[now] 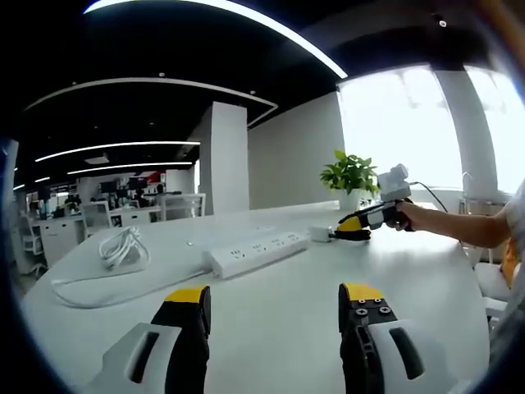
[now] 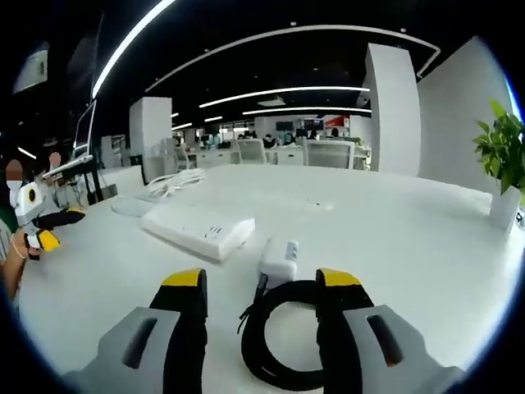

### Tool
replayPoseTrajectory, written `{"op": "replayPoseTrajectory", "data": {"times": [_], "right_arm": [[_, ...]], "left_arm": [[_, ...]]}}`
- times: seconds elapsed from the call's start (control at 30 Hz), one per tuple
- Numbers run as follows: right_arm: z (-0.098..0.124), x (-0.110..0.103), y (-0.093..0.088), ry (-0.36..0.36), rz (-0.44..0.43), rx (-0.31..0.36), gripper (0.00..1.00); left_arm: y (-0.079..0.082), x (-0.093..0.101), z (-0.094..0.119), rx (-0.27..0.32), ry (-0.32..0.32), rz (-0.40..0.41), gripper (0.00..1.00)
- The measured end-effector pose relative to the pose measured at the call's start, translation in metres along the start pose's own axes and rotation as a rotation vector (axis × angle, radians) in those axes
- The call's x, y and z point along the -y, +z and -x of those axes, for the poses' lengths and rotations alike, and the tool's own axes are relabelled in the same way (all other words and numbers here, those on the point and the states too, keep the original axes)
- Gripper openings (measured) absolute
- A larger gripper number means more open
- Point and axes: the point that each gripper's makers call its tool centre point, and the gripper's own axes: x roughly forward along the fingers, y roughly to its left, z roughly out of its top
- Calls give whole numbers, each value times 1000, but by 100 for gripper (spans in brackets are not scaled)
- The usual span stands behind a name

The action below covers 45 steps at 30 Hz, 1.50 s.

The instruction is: Straighten the power strip on the desk, plug the charger into it

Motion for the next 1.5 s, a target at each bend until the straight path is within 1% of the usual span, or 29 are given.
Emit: {"op": "replayPoseTrajectory", "data": {"times": [0.1,0.33,0.53,0.63,0.83,0.93,1.03,1.17,1.3,1.37,1.5], "right_arm": [[-5,1,2,-3,-27,0,57],[-12,1,3,-10,-46,-6,57],[-10,-1,-6,-2,-18,-40,56],[-5,-4,-11,-6,21,-58,54],[3,-5,-16,-22,88,-75,44],[4,-5,-21,-6,78,-92,38],[4,-4,-25,-10,72,-100,35],[6,-2,-31,-16,72,-117,27],[6,0,-36,-23,69,-129,26],[6,1,-39,-32,121,-139,26],[6,0,-39,-38,158,-145,25]], "left_arm": [[0,1,-1,1,-2,5,64],[1,3,-2,5,-7,8,64],[1,6,-4,7,-11,14,64],[1,6,-4,8,-12,14,64],[1,7,-5,7,-12,12,64],[2,7,-5,9,-13,13,64],[1,8,-5,9,-14,14,64],[1,8,-4,7,-12,16,64],[0,8,-4,9,-11,18,64],[0,8,-5,10,-12,19,64],[1,9,-7,11,-15,20,64]]}}
